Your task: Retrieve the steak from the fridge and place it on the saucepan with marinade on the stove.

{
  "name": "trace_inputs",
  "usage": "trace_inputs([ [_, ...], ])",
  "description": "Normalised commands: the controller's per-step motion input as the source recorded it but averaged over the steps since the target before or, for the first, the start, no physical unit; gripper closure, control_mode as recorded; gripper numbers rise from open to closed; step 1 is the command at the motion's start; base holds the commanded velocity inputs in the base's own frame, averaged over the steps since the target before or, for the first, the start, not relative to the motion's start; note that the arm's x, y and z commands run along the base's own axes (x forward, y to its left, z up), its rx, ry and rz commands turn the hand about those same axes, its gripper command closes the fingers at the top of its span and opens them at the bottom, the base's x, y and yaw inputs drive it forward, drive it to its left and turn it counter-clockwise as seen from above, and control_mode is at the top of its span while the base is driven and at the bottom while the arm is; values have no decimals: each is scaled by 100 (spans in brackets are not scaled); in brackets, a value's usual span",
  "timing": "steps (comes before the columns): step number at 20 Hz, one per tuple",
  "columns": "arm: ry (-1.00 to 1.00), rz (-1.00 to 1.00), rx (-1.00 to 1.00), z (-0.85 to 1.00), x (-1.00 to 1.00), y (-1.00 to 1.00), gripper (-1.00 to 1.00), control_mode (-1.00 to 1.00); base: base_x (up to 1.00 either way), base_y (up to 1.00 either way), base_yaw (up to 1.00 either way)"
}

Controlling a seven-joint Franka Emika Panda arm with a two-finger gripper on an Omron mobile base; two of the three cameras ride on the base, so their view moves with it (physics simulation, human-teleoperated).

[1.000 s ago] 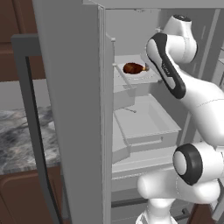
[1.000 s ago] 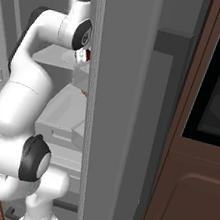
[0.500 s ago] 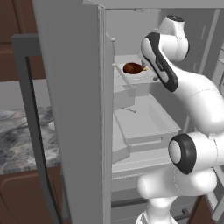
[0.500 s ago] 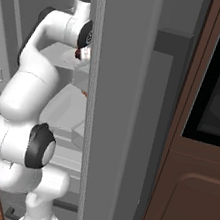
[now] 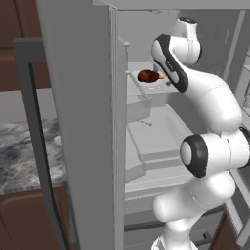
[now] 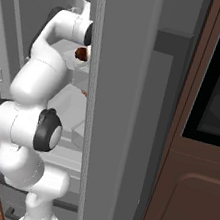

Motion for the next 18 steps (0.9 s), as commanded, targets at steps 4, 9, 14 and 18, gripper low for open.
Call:
trace_inputs([
  [4, 0, 0, 0, -3, 63, -6, -100, -100, 0, 0, 0],
  [9, 5, 0, 0, -1, 39, 0, -100, -100, 0, 0, 0],
  [14, 11, 0, 0, -1, 19, 9, -100, -100, 0, 0, 0],
  [18, 12, -5, 0, -5, 16, 31, -100, -100, 0, 0, 0],
])
